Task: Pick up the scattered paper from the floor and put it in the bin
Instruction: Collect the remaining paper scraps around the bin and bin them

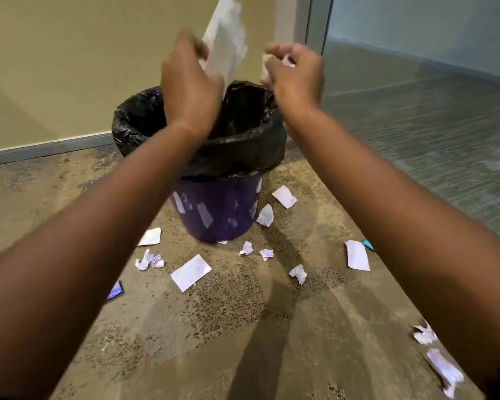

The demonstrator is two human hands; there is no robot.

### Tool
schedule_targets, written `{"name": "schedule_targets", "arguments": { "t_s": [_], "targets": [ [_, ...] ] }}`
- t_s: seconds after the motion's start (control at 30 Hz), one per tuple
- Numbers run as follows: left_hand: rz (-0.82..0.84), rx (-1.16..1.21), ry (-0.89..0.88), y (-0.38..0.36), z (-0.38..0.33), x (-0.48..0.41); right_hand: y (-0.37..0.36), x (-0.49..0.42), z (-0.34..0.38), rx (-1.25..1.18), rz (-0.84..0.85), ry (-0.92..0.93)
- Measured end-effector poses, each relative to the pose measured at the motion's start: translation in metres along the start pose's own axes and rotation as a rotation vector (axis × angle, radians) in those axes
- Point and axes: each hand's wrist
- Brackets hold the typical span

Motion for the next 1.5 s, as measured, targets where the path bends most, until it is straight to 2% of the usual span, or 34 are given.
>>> {"name": "schedule_targets", "arguments": {
  "t_s": [0.1,0.17,0.23,0.3,0.37,0.4,0.47,0.5,0.6,0.67,0.73,0.83,0.97,1.1,1.17,1.27,1.4,1.5],
  "targets": [
    [0.1,-0.081,0.28,0.0,0.021,-0.013,-0.028,-0.006,0.011,-0.006,0.314,-0.23],
    [0.077,-0.11,0.289,-0.001,0.03,-0.001,-0.035,-0.003,0.007,0.02,0.452,-0.258],
    [-0.028,-0.119,0.101,0.005,0.04,0.028,-0.029,0.004,-0.003,0.147,0.392,-0.1],
    [-0.093,-0.144,-0.136,0.012,0.06,0.068,-0.014,0.016,-0.019,0.216,0.214,0.114],
    [-0.029,-0.256,-0.268,0.016,0.092,0.109,0.002,0.035,-0.046,0.22,0.072,0.219],
    [0.053,-0.323,-0.27,0.017,0.109,0.129,0.009,0.047,-0.066,0.258,0.037,0.218],
    [0.262,-0.418,-0.117,0.015,0.14,0.163,0.019,0.073,-0.117,0.404,0.06,0.124],
    [0.358,-0.464,-0.016,0.013,0.153,0.177,0.022,0.087,-0.146,0.502,0.134,0.048],
    [0.583,-0.619,0.255,0.009,0.184,0.203,0.029,0.127,-0.215,0.809,0.503,-0.325],
    [0.682,-0.686,0.435,0.005,0.201,0.209,0.033,0.15,-0.238,1.002,0.658,-0.467],
    [0.705,-0.699,0.561,0.001,0.214,0.21,0.031,0.161,-0.246,1.095,0.697,-0.44],
    [0.71,-0.694,0.631,-0.002,0.228,0.207,0.014,0.159,-0.242,1.054,0.698,-0.401],
    [0.725,-0.681,0.628,-0.004,0.233,0.195,-0.018,0.146,-0.236,1.051,0.789,-0.257],
    [0.786,-0.585,0.644,-0.007,0.237,0.191,-0.045,0.131,-0.233,1.099,0.981,-0.165],
    [0.758,-0.558,0.633,-0.005,0.237,0.194,-0.054,0.125,-0.235,1.088,1.052,-0.168],
    [0.697,-0.576,0.586,-0.002,0.235,0.199,-0.055,0.124,-0.235,1.142,1.142,-0.055],
    [0.691,-0.633,0.534,0.0,0.234,0.199,-0.047,0.13,-0.238,1.15,0.994,0.107],
    [0.701,-0.738,0.436,0.002,0.235,0.2,-0.037,0.139,-0.245,1.139,0.922,0.156]
  ]
}}
Point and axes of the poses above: each hand's wrist, its own x-axis away from the middle knuckle, its own y-axis out of the back of the hand, z = x × y, and after that the axes turned 13 degrees about x, right-handed
